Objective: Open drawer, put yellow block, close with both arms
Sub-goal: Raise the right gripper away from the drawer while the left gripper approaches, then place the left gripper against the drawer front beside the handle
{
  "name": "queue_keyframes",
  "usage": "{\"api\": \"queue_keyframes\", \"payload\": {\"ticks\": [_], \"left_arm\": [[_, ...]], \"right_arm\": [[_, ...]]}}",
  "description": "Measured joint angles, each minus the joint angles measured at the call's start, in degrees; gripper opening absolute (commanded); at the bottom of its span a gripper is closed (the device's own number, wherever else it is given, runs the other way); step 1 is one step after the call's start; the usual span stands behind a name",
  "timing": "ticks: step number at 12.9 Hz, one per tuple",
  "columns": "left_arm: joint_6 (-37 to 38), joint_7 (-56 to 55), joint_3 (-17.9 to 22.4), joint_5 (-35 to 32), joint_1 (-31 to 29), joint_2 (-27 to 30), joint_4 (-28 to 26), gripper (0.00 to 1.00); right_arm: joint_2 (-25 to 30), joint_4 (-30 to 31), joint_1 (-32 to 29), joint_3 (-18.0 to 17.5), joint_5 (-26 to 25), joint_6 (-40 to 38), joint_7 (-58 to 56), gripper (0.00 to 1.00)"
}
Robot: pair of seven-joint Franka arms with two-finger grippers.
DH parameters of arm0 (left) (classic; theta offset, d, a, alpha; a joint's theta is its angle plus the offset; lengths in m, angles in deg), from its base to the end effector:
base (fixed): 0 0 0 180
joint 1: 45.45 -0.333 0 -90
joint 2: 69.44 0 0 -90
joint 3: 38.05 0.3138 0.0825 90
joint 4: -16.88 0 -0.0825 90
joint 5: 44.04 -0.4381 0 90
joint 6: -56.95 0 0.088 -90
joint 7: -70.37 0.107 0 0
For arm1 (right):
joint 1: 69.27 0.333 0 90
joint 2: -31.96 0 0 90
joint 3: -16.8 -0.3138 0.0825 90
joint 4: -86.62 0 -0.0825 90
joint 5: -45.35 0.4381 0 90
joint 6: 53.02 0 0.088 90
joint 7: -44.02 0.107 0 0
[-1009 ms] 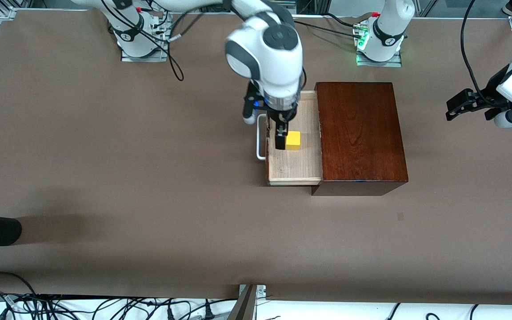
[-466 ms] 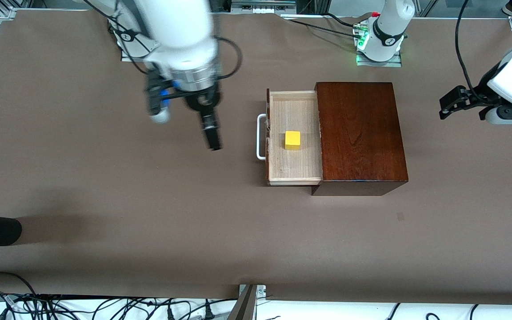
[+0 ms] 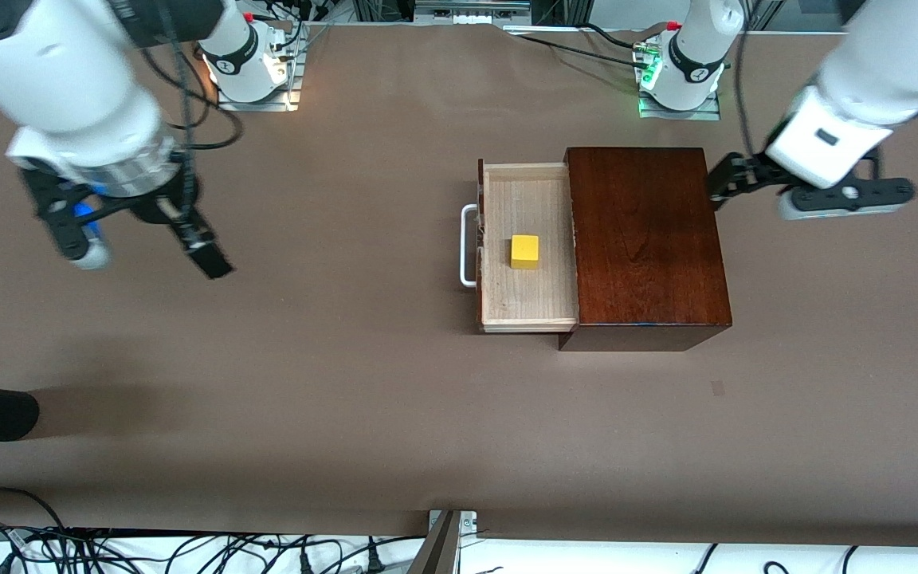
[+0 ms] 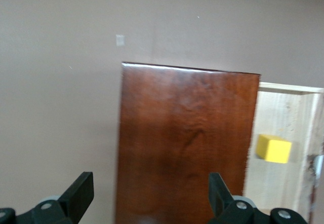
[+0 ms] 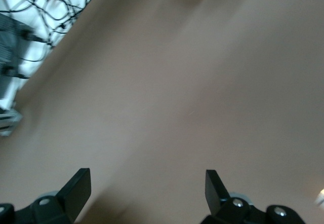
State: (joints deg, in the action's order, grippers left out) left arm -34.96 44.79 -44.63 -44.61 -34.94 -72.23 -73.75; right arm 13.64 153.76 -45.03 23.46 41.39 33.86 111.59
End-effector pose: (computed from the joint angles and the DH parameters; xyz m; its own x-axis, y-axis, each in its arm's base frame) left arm 0.5981 -0.1812 0.5895 0.9888 0.1474 -0.0216 0.1471 -0.9890 -0.0152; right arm 0.6625 0.2170 0.6189 0.6411 -0.7599 0.1075 -0.7653 -0.6435 0.0151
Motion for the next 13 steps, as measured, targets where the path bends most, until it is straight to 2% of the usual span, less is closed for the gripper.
{"api": "queue_keyframes", "payload": {"ticks": [4,6,8,11,13], "left_arm": [[-0.1,-18.6,-8.9,0.0,1.0,-4.4,0.7,1.0],[-1.0,-27.4,-10.2,0.0,5.1,-7.5,1.3,1.0],[-2.5,-36.0,-10.2,0.0,10.0,-11.6,3.6,1.0],[-5.4,-46.9,-10.0,-0.4,16.2,-18.2,7.4,1.0],[-6.5,-54.5,-9.6,-1.8,20.6,-23.4,11.7,1.0]], "right_arm": [[9.1,17.0,-0.2,8.2,0.1,4.6,-20.3,1.0],[14.0,23.4,-2.0,9.6,0.1,4.8,-30.9,1.0],[17.9,26.9,-5.3,8.9,0.1,2.9,-43.2,1.0],[21.3,27.8,-15.4,2.9,1.7,-3.2,-63.4,1.0],[22.8,27.8,-19.9,1.3,4.8,-4.9,-70.1,1.0]]}}
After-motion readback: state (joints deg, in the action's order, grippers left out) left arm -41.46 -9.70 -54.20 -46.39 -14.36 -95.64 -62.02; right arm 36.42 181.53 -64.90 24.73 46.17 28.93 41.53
